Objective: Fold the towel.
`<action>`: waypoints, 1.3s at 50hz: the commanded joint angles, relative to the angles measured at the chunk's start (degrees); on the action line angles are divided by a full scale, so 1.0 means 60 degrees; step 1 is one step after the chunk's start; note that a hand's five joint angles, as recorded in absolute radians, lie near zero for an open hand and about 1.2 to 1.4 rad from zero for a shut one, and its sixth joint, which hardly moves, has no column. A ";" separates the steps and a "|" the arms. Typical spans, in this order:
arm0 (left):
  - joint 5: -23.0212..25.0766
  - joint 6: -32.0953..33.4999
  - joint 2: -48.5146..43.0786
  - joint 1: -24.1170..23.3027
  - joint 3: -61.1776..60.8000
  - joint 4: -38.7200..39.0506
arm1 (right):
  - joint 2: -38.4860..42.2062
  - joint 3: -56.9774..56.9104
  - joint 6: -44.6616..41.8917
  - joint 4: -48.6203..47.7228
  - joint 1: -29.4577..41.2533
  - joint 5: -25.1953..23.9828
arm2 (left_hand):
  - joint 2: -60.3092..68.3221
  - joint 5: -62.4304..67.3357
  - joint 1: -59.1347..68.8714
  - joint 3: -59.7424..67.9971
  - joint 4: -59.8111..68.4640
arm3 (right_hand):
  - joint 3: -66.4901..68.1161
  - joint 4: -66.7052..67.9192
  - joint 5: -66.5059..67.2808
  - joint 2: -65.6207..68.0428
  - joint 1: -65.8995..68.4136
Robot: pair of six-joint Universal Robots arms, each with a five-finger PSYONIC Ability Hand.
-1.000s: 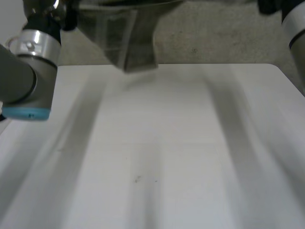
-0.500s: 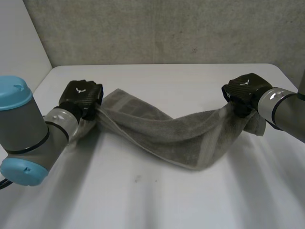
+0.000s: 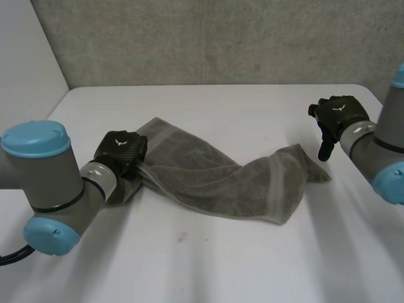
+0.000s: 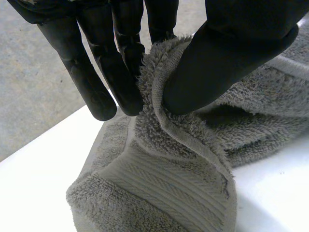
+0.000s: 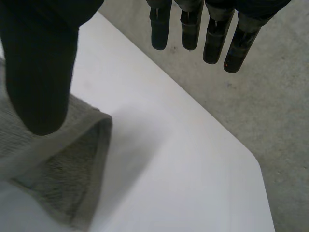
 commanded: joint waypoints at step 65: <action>0.0024 -0.0063 -0.0374 -0.0061 -0.0211 0.0235 | -0.1933 0.4697 -0.0733 -0.0825 0.0526 -0.1627 | -0.4065 -0.3926 -0.3693 -0.4087 -0.4089 | 1.1279 1.1099 1.0969 1.1030 1.1250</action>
